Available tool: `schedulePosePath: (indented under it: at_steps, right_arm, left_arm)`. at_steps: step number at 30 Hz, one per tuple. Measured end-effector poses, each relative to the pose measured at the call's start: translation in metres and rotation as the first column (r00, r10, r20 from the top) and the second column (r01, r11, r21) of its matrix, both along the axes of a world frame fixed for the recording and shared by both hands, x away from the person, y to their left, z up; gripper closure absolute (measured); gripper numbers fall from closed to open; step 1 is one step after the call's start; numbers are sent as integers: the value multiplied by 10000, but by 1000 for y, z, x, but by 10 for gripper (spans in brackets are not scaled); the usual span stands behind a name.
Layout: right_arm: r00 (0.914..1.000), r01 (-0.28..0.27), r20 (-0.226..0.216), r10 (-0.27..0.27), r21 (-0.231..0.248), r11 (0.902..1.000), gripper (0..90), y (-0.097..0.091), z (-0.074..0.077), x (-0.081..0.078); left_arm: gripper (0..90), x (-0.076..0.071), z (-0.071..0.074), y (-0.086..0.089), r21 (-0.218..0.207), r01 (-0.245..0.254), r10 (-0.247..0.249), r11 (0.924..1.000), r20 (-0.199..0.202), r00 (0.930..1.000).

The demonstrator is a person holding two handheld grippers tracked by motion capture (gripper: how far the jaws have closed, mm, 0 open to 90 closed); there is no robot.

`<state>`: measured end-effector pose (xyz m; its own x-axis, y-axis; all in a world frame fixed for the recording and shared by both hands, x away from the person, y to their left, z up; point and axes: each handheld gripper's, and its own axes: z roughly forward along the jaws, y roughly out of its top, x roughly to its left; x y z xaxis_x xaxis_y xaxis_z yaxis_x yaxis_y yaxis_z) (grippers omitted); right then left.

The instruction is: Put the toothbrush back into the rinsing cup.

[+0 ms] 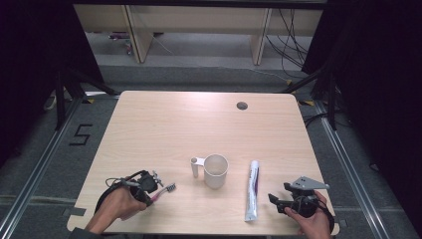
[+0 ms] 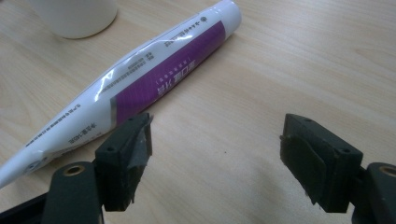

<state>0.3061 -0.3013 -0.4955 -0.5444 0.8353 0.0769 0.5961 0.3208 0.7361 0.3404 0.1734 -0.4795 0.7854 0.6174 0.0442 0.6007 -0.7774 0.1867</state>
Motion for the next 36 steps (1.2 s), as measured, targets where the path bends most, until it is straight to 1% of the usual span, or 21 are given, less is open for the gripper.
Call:
schedulePosePath:
  at_steps: [2, 3, 5, 6, 8, 9, 10, 12, 13, 15, 19, 21, 23, 25, 26, 27, 29, 30, 33, 35, 36]
  right_arm:
    - [9998, 185, -94, -183, 134, 9997, 265, 1, 0, -1]
    - [9998, 60, 167, -59, -56, 10000, 265, -1, 0, 1]
    - [9998, 192, -58, -192, 118, 9997, 265, 0, 0, -1]
    - [9998, 200, -41, -199, 113, 9997, 265, 0, 0, -1]
    - [9998, 91, 188, -89, -80, 9999, 265, -1, 0, 0]
    - [9998, 111, 158, -110, -78, 9999, 265, -1, 0, 0]
    - [9998, 111, 158, -110, -78, 9999, 265, -1, 0, 0]
    - [9999, 28, 168, -28, 5, 10000, 265, -1, 0, 0]
    - [9997, 101, 237, -100, -71, 9999, 265, -1, 0, 0]
    - [9998, 148, 93, -149, 109, 9998, 265, -1, 0, 0]
    - [9999, 85, 108, -86, 90, 9999, 265, -2, 0, 1]
    - [9999, 70, 94, -71, 61, 10000, 265, -2, 0, 1]
    - [9999, 43, 142, -43, 50, 10000, 265, -2, 0, 1]
    - [9999, 75, 109, -76, 95, 9999, 265, -2, 0, 0]
    - [9999, 75, 109, -76, 95, 9999, 265, -2, 0, 0]
    - [9998, 83, 151, -84, 70, 9999, 265, -2, 1, 0]
    - [9998, 123, 147, -123, -30, 9999, 265, -3, 1, 0]
    - [9998, 110, 143, -109, -14, 9999, 265, -3, 1, 0]
    - [9999, 73, 112, -73, -4, 10000, 265, -3, 1, 0]
    - [9999, 73, 106, -74, 29, 10000, 265, -3, 1, 0]
    - [9999, 17, 123, -17, 30, 10000, 265, -3, 0, 1]
  left_arm:
    - [830, 1, 3, 6, -291, -161, 164, 9994, 86, 9998]
    - [830, 0, 6, 11, -693, -269, 285, 9972, 222, 9993]
    - [830, 0, 9, 13, -923, -290, 320, 9953, 307, 9990]
    - [830, -2, 13, 16, -1381, -309, 377, 9899, 467, 9982]
    - [830, -3, 15, 17, -1419, -238, 321, 9896, 564, 9979]
    - [830, -6, 20, 19, -1983, -276, 436, 9797, 766, 9961]
    - [830, -6, 20, 19, -1983, -276, 436, 9797, 766, 9961]
    - [830, -7, 24, 21, -2446, -295, 547, 9692, 971, 9938]
    - [830, -8, 28, 21, -2819, -320, 699, 9589, 1252, 9897]
    - [831, -9, 31, 22, -3236, -312, 811, 9457, 1419, 9866]
    - [831, -11, 40, 21, -3820, -106, 855, 9241, 1797, 9800]
    - [831, -12, 43, 20, -4252, -50, 1094, 9051, 2214, 9690]
    - [830, -13, 45, 18, -4796, -133, 1493, 8774, 2465, 9576]
    - [830, -12, 47, 16, -5069, 3, 1568, 8620, 2672, 9508]
    - [830, -12, 48, 16, -5133, 50, 1623, 8582, 2805, 9460]
    - [830, -11, 48, 14, -5354, -26, 1844, 8446, 2863, 9402]
    - [830, -11, 48, 12, -5598, 9, 2080, 8286, 3094, 9279]
    - [830, -10, 48, 11, -5629, 91, 2068, 8265, 3186, 9251]
    - [830, -8, 48, 10, -5906, 82, 2491, 8069, 3530, 9018]
    - [830, -7, 47, 11, -6268, 26, 2933, 7792, 3682, 8823]
    - [830, -6, 46, 10, -6564, 28, 3194, 7544, 3708, 8721]
